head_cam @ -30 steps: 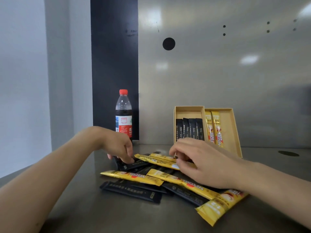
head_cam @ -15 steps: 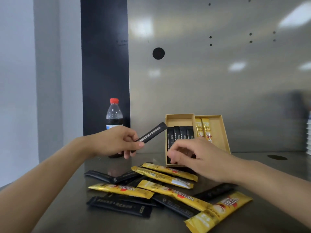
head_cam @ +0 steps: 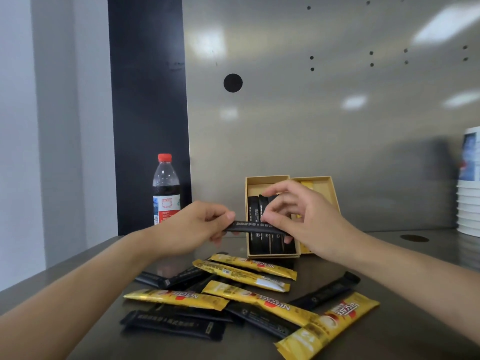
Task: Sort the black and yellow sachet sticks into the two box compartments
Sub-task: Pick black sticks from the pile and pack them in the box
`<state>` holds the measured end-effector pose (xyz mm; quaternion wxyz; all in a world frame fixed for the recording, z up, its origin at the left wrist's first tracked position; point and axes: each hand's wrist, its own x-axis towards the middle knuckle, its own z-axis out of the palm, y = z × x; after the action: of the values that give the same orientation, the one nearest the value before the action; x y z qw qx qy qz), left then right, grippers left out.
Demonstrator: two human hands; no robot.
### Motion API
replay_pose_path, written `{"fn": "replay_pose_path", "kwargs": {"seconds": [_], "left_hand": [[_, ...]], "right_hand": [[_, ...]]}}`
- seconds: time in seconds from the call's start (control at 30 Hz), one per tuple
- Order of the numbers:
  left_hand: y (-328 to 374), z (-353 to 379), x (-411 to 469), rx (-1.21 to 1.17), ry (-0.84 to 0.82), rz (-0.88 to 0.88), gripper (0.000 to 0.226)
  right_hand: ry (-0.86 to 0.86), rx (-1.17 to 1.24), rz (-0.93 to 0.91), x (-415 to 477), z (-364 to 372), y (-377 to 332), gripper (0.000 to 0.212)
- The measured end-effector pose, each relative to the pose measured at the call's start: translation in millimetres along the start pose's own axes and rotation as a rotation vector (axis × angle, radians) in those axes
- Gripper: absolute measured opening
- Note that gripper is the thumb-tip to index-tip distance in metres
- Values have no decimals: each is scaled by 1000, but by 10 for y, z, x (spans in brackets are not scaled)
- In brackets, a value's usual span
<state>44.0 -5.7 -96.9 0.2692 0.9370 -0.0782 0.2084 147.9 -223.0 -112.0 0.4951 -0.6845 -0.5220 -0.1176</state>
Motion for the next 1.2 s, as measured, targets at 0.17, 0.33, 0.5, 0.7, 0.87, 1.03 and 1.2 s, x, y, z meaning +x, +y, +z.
{"fn": "replay_pose_path", "kwargs": {"seconds": [0.17, 0.33, 0.5, 0.7, 0.87, 1.03, 1.2], "left_hand": [[33, 9, 12, -193, 0, -107, 39], [75, 31, -8, -334, -5, -121, 48], [104, 50, -16, -382, -14, -82, 55], [62, 30, -13, -303, -6, -25, 39], [101, 42, -33, -224, -9, 16, 24], [106, 24, 5, -178, 76, 33, 22], [114, 49, 24, -218, 109, 50, 23]], "right_hand": [[-69, -44, -31, -9, -1, -20, 33], [43, 30, 11, 26, -24, -18, 9], [106, 105, 145, 46, -47, 1, 8], [90, 135, 173, 53, -28, -13, 8], [56, 114, 147, 33, -19, -36, 6], [93, 248, 168, 32, 14, -65, 19], [197, 342, 184, 41, 4, -45, 23]]}}
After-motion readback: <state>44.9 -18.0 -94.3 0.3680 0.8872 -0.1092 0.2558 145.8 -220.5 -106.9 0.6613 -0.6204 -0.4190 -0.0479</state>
